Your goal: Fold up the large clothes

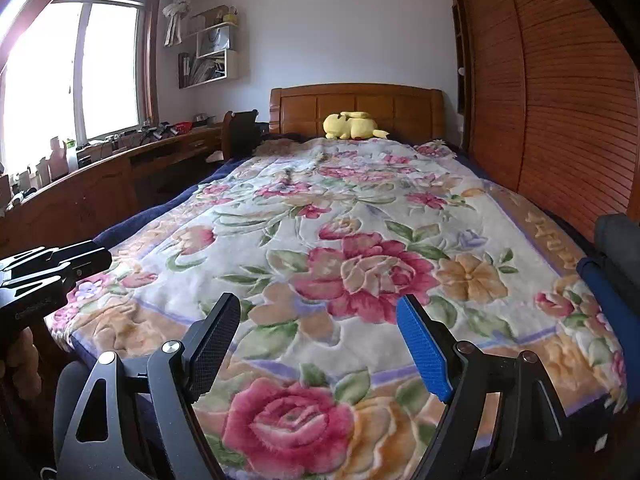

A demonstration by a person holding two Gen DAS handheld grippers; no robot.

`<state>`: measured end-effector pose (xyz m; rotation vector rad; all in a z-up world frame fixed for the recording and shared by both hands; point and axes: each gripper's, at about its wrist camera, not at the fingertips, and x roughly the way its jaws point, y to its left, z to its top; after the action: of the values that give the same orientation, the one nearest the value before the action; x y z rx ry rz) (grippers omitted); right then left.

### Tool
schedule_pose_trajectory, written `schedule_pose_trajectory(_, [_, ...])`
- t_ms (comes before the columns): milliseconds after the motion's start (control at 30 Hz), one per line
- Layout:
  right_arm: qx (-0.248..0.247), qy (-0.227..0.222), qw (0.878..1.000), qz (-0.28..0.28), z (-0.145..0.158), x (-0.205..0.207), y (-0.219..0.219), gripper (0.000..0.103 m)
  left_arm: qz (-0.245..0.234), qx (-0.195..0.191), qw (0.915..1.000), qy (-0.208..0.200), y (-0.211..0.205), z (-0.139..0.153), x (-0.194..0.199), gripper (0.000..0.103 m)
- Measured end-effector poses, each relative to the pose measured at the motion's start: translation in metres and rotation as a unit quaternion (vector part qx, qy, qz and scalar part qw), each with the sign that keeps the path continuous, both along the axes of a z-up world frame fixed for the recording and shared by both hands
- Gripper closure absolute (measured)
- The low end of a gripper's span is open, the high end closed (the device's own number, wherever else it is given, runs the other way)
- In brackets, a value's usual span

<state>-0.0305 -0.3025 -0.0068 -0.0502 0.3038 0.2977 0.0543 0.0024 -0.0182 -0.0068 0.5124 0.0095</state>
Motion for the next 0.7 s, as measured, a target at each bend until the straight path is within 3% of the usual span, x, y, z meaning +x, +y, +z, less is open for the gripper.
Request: schedule_pose_trajectory(700, [0.009,-0.003,1.0,-0.003,-0.005,0.02,0.005,0.021,0.0,0.0,1.0,0.0,0.0,0.0,-0.003,0.07])
